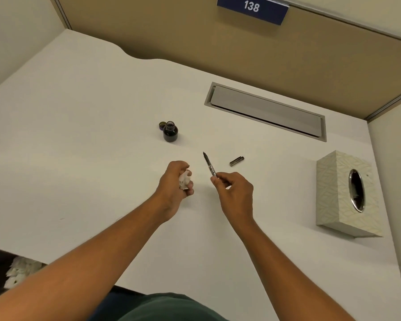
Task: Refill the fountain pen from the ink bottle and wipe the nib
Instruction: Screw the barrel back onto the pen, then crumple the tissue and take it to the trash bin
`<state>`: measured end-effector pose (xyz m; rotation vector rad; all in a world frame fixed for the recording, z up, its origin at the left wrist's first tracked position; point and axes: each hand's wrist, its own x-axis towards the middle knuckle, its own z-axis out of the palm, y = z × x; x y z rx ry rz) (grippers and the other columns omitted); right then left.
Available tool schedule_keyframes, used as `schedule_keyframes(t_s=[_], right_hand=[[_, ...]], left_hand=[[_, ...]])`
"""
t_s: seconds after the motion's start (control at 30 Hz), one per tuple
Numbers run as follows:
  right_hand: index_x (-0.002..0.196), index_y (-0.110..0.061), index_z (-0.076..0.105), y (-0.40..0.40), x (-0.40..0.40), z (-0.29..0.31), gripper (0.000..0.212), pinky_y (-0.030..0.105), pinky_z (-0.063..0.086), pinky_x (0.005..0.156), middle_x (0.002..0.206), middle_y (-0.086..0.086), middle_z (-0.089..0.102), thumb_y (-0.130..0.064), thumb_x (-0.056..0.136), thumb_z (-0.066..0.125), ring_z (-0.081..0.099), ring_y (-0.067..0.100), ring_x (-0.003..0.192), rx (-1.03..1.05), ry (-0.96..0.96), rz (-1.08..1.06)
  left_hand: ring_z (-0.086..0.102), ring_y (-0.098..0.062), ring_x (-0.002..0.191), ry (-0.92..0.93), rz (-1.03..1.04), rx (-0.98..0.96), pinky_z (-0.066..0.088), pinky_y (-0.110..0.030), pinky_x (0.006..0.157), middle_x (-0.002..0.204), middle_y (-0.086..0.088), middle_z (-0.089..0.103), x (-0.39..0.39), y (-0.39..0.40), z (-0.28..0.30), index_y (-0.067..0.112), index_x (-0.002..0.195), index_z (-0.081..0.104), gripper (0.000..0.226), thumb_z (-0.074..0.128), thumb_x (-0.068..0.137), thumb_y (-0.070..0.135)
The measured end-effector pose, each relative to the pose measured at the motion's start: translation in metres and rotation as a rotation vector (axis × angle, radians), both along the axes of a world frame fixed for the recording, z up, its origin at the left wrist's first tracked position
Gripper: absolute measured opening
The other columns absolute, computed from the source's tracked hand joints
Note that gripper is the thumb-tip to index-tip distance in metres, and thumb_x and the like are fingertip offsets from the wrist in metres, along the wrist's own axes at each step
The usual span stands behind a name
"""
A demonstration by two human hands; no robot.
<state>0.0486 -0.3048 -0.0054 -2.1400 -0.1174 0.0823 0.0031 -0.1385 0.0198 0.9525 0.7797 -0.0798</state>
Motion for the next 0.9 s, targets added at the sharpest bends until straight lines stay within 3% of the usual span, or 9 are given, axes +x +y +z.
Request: schedule_keyframes(t_s=[0.1, 0.17, 0.27, 0.47, 0.9], right_hand=[[0.099, -0.018, 0.081, -0.001, 0.021, -0.015, 0.013, 0.035, 0.055, 0.08, 0.088, -0.001, 0.071, -0.026, 0.092, 0.074, 0.067, 0.016, 0.081, -0.115, -0.025, -0.005], [0.098, -0.017, 0.081, -0.002, 0.032, -0.024, 0.013, 0.039, 0.056, 0.08, 0.087, 0.001, 0.069, -0.026, 0.093, 0.072, 0.066, 0.019, 0.081, -0.183, -0.025, -0.006], [0.095, -0.016, 0.08, -0.001, 0.045, -0.036, 0.013, 0.037, 0.055, 0.077, 0.085, 0.002, 0.067, -0.027, 0.094, 0.071, 0.065, 0.021, 0.079, -0.256, -0.03, 0.012], [0.088, -0.017, 0.077, -0.001, 0.052, -0.054, 0.013, 0.031, 0.049, 0.072, 0.081, 0.002, 0.064, -0.026, 0.095, 0.071, 0.062, 0.02, 0.076, -0.273, -0.022, 0.014], [0.103, -0.015, 0.078, 0.002, 0.052, -0.062, 0.015, 0.028, 0.048, 0.076, 0.095, 0.001, 0.067, -0.025, 0.093, 0.074, 0.066, 0.019, 0.086, -0.253, -0.053, -0.054]], left_hand=[[0.047, -0.019, 0.058, -0.036, 0.056, -0.118, 0.042, -0.032, 0.061, 0.079, -0.002, 0.052, -0.002, 0.003, -0.003, 0.016, 0.083, 0.054, 0.017, 0.047, 0.097, 0.012], [0.049, -0.019, 0.06, -0.045, 0.05, -0.105, 0.043, -0.032, 0.062, 0.079, -0.003, 0.05, -0.002, 0.004, -0.004, 0.015, 0.082, 0.053, 0.02, 0.043, 0.096, 0.004], [0.056, -0.02, 0.067, -0.067, -0.015, -0.015, 0.05, -0.032, 0.066, 0.081, -0.005, 0.051, 0.0, 0.006, -0.007, 0.013, 0.089, 0.055, 0.024, 0.042, 0.096, -0.007], [0.078, -0.025, 0.093, -0.122, -0.093, 0.092, 0.062, -0.034, 0.088, 0.098, -0.011, 0.063, 0.005, 0.005, -0.018, 0.007, 0.109, 0.06, 0.015, 0.063, 0.1, -0.004], [0.08, -0.029, 0.102, -0.08, -0.062, 0.13, 0.063, -0.038, 0.095, 0.103, -0.01, 0.063, 0.006, -0.003, -0.026, 0.007, 0.112, 0.064, 0.021, 0.073, 0.095, -0.001]])
